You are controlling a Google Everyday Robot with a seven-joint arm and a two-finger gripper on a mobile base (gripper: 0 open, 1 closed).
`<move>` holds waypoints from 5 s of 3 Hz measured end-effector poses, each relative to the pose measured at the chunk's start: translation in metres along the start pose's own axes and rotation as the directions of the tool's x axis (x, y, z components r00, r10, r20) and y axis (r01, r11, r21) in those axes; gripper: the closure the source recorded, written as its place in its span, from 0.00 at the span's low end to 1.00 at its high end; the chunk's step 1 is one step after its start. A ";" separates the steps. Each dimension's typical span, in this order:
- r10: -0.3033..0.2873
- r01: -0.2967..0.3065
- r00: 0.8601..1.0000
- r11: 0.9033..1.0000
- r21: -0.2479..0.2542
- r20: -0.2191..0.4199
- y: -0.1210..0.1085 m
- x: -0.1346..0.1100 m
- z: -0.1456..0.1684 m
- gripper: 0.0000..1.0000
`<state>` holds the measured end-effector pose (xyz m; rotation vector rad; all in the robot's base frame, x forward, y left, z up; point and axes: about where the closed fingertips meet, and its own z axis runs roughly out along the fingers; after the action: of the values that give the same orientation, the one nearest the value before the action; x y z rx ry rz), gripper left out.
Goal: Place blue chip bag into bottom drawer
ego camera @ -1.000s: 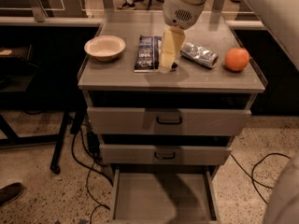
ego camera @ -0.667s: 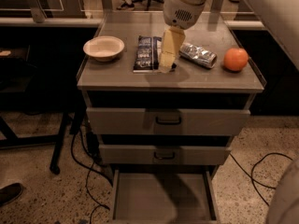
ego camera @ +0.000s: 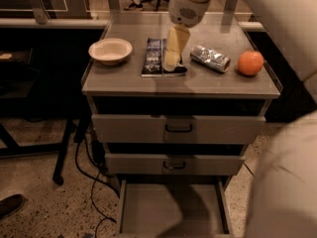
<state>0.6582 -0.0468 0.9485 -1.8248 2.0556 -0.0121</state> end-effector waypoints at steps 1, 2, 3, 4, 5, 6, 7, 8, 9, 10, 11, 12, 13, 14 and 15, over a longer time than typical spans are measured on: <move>0.005 -0.005 1.000 1.000 0.004 -0.016 -0.031 -0.007 0.023 0.00; 0.001 -0.001 1.000 1.000 0.005 -0.031 -0.052 -0.011 0.037 0.00; -0.013 0.013 0.999 1.000 0.008 -0.029 -0.071 -0.018 0.053 0.00; -0.028 0.029 0.999 1.000 0.009 -0.023 -0.084 -0.026 0.068 0.00; -0.033 0.033 0.999 0.999 0.010 -0.016 -0.093 -0.025 0.085 0.00; -0.031 0.031 1.000 0.999 0.018 -0.005 -0.101 -0.015 0.099 0.00; -0.017 0.017 1.000 1.000 0.009 -0.006 -0.103 0.002 0.114 0.00; -0.007 0.007 1.000 1.000 -0.008 -0.006 -0.101 0.011 0.130 0.00; -0.004 0.004 1.000 1.000 -0.030 -0.008 -0.096 0.013 0.146 0.00; -0.004 0.004 1.000 1.000 -0.030 -0.008 -0.096 0.013 0.146 0.19; -0.004 0.004 1.000 1.000 -0.030 -0.008 -0.096 0.013 0.146 0.41; -0.004 0.004 1.000 1.000 -0.030 -0.008 -0.096 0.013 0.146 0.66; -0.004 0.004 1.000 1.000 -0.030 -0.007 -0.096 0.013 0.146 0.89; -0.004 0.004 1.000 1.000 -0.030 -0.007 -0.097 0.012 0.141 1.00; -0.037 0.036 0.997 0.999 0.015 0.069 -0.101 -0.004 0.109 1.00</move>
Offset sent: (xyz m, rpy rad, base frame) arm 0.0986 0.0087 -0.0120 -0.0606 0.0153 -0.0127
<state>0.7869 -0.0315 0.8751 -1.8286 1.9700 0.0264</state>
